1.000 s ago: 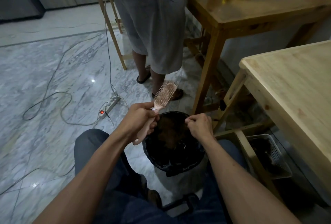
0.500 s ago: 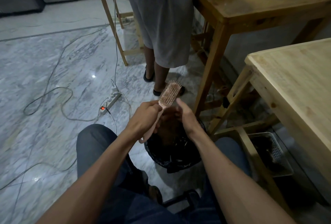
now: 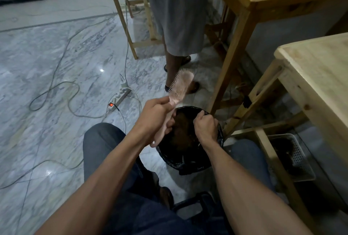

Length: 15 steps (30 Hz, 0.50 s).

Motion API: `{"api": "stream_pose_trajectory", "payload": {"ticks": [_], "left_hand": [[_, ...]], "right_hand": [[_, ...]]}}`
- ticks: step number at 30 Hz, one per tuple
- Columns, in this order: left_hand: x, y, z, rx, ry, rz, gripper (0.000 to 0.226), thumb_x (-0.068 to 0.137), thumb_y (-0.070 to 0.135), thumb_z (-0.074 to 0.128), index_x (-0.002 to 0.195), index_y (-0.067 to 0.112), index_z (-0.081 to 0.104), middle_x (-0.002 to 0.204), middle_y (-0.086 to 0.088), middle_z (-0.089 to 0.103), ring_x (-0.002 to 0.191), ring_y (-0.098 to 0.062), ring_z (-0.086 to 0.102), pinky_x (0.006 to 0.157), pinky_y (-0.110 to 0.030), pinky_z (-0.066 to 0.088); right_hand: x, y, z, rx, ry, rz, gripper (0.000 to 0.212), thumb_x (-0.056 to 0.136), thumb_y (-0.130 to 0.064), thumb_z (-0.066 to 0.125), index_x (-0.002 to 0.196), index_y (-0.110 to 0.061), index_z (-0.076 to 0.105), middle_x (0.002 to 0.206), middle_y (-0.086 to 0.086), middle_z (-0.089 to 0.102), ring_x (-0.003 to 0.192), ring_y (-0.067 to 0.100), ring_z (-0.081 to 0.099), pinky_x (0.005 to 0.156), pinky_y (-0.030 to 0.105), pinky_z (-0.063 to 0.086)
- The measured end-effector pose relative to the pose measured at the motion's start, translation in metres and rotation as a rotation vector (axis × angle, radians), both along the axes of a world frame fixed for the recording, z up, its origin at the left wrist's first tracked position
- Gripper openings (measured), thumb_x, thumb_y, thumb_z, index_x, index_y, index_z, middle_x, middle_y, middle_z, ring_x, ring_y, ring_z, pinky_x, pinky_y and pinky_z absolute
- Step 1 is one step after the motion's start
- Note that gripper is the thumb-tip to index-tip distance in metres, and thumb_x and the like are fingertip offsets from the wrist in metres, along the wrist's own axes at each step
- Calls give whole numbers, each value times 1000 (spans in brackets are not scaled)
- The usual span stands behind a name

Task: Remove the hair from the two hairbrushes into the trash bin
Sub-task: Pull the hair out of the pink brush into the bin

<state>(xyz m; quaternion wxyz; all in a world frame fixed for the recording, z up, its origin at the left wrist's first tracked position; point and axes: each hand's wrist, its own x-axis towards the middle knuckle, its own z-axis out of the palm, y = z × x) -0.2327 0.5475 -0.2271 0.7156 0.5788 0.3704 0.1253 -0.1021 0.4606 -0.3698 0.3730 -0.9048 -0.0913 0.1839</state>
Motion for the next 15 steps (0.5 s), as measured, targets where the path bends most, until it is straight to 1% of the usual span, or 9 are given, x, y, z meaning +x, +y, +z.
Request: {"api": "stream_pose_trajectory", "payload": {"ticks": [2,3,5,6,8,10,12,13,15], "left_hand": [[4,10,13,11,-57,31,21,104,4,43,94,6,62,71,-9,45,48,-16,39,39,-23,28],[7,17,17,50,-49,24,20,104,5,44,94,5,61,71,-9,45,47,-17,39,40,-24,28],[10,29,17,138,46,-22,19,103,9,47,93,1,61,72,-10,43,48,-18,39,44,-26,28],[10,33,13,175,110,-51,20,102,13,49,94,1,62,73,-11,43,50,-19,40,46,-27,29],[10,34,1,221,202,-115,21,99,21,51,91,10,67,74,-12,46,55,-22,43,50,-29,32],[11,30,-9,226,220,-176,22,96,26,52,88,16,70,73,-13,48,57,-24,45,50,-32,35],[14,25,-15,248,232,-240,23,93,31,53,92,20,73,69,-14,50,55,-25,47,50,-36,40],[16,22,-16,268,237,-272,22,94,30,53,95,23,74,66,-14,51,53,-25,49,50,-36,42],[22,14,-17,275,227,-292,22,99,25,53,99,22,74,62,-10,51,51,-23,49,49,-35,44]], "right_hand": [[2,-4,-13,-98,67,-12,61,109,-39,33,99,5,74,107,25,69,100,42,65,77,35,44],[3,-3,-20,-132,100,3,62,109,-41,32,102,4,74,110,23,69,102,42,65,78,36,44],[3,3,-29,-107,180,87,65,108,-48,28,106,-3,74,112,20,70,109,39,64,85,38,47],[4,7,-29,-26,263,125,64,107,-52,27,111,-9,74,119,15,70,116,36,62,95,40,47],[8,12,-19,273,545,98,61,106,-56,25,128,-18,68,139,6,63,131,26,55,111,43,41],[15,11,-9,539,669,51,65,108,-57,23,144,-15,57,150,2,56,140,18,48,116,36,34],[18,9,3,638,659,94,68,108,-57,20,142,-13,60,144,0,63,137,11,52,120,33,34],[18,9,5,665,656,118,67,109,-55,18,134,-15,66,134,-2,70,129,8,59,115,30,41],[10,14,14,737,687,148,67,111,-50,17,109,-17,75,102,-3,81,101,6,73,90,22,54]]}}
